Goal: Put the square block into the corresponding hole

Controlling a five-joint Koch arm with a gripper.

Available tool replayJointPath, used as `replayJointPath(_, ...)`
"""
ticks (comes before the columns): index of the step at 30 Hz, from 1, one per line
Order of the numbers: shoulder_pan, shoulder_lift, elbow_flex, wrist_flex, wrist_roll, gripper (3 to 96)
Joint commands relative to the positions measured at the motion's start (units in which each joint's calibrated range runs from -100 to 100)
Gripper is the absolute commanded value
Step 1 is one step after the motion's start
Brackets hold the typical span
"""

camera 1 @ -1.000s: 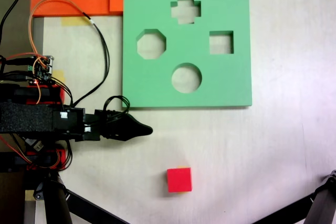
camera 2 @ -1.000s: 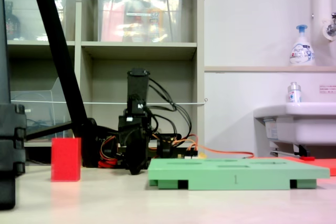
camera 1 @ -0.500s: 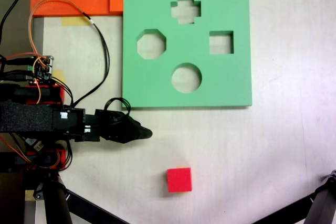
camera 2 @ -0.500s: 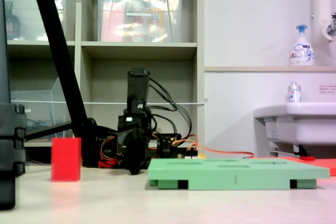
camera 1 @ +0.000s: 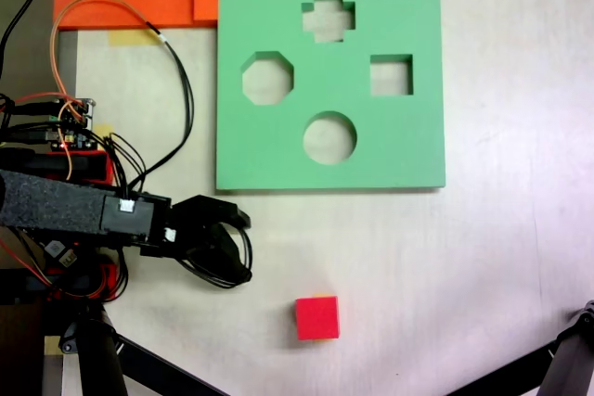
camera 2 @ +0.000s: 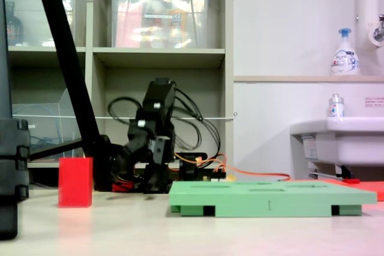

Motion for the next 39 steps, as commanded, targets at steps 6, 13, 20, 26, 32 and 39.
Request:
replayJointPath(6, -2.1, 4.9, 30.3, -29.9, 1.2, 39.9)
replayJointPath(13, -4.9, 16.9, 43.2, -33.9, -2.2, 60.5)
replayJointPath(20, -7.4, 35.3, 57.3, -37.3, -5.9, 66.9)
replayJointPath(26, -8.2, 50.6, 68.0, -37.3, -6.3, 75.9)
replayJointPath(32, -8.2, 63.4, 78.2, -37.3, -6.4, 80.1)
replayJointPath(39, -7.8, 72.1, 80.8, -35.7, -6.5, 80.0)
